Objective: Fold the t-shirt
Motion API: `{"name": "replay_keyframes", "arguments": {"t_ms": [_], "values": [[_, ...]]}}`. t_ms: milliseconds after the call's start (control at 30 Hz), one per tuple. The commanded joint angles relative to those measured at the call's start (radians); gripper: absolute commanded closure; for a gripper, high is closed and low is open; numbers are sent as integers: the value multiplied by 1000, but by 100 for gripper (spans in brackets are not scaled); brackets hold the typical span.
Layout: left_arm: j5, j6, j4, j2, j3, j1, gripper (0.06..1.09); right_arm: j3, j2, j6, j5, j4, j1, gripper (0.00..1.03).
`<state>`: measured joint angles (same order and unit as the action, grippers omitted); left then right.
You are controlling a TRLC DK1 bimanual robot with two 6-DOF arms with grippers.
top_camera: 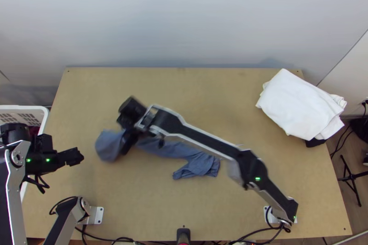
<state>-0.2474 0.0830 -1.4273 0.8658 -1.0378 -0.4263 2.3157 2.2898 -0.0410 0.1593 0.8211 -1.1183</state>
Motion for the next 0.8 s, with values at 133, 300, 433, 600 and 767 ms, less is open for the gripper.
{"name": "replay_keyframes", "arguments": {"t_ms": [133,300,433,600,767], "values": [[-52,-25,44,33,47,121,17,-119,-405,16,11,145,256,100],[-59,-101,125,110,55,343,17,-262,-609,18,13,216,480,100],[-59,-117,146,242,-27,537,17,-455,-774,36,14,222,664,100],[-59,-118,157,453,-197,781,16,-662,-946,46,32,236,853,100],[-56,-129,146,691,-442,1028,16,-779,-1073,47,31,259,954,100]]}}
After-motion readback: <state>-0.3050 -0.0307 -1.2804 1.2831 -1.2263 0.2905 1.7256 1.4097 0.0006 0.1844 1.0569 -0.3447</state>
